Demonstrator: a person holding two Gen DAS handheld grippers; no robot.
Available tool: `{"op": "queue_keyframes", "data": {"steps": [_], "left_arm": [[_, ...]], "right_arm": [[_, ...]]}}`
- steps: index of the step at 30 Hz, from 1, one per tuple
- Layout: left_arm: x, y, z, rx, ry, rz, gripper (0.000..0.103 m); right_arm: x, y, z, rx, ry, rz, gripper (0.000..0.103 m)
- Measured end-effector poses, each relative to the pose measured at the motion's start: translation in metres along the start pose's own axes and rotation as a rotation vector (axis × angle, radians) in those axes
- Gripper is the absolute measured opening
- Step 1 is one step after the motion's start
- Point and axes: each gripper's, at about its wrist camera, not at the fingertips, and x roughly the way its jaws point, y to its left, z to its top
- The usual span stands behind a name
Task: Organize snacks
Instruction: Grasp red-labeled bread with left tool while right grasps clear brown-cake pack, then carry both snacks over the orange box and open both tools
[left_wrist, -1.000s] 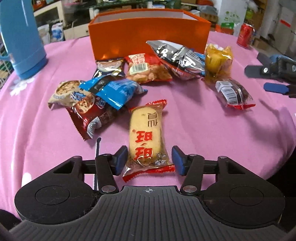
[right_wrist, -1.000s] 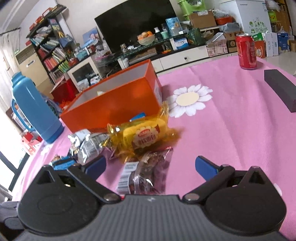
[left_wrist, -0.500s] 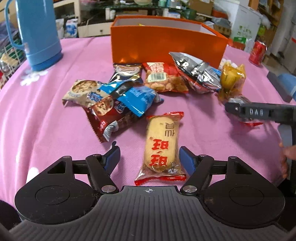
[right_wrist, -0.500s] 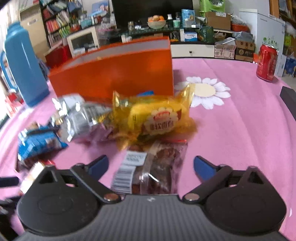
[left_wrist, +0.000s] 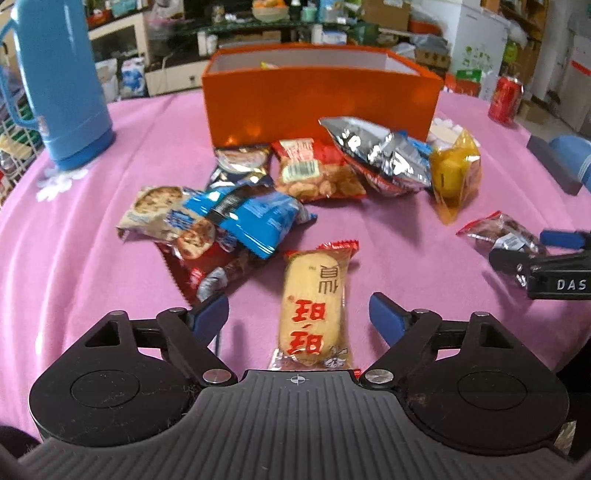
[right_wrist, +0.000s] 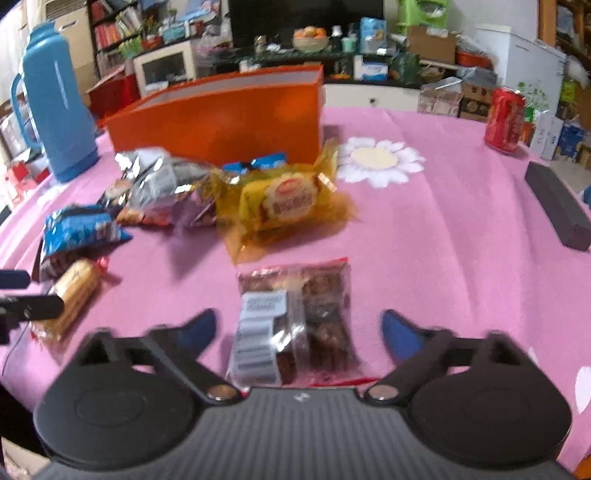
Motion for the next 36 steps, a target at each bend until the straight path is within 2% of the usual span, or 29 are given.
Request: {"op": "queue_keyframes", "data": {"steps": [5,7,9,11,13,17,24,30,33,36], "left_arm": [[0.012,-0.006,-0.007,0.004,0.038,-0.005,0.043],[0.013,-0.007,-0.009,0.006,0.035,0.0,0.043],[0.014,-0.007,-0.008,0.0,0.03,0.006,0.033],[0.013,-0.006,-0.008,-0.004,0.02,0.018,0.004],[0.012,-0.004,-0.006,-0.021,0.026,0.015,0.004],[0.005,0.004,-0.006,-0.081,0.029,-0.015,0.004],[-0.024,0.008,-0.004,-0.097,-0.01,-0.029,0.004],[-0.048,0.021,-0.006,-0.132,-0.019,-0.063,0.004],[-0.054,0.033,0.007,-0.154,-0.046,-0.068,0.004],[-0.053,0.047,0.037,-0.186,-0.091,-0.091,0.004]], "right_arm": [[0.005,0.015,0.0,-0.094,0.012,-0.002,0.098],[0.007,0.018,-0.001,-0.11,0.016,-0.002,0.098],[0.01,0.016,-0.002,-0.104,0.026,-0.001,0.096],[0.011,0.012,-0.003,-0.074,0.033,0.021,0.079],[0.007,0.011,-0.001,-0.084,0.025,0.017,0.057],[0.004,0.01,-0.002,-0.062,0.031,0.043,0.057],[-0.021,0.016,0.0,0.003,-0.014,0.117,0.057],[-0.04,0.019,-0.014,0.151,0.032,0.28,0.057],[-0.042,0.017,-0.002,0.18,0.022,0.312,0.057],[-0.044,0.013,0.032,0.181,-0.056,0.325,0.057]]}}
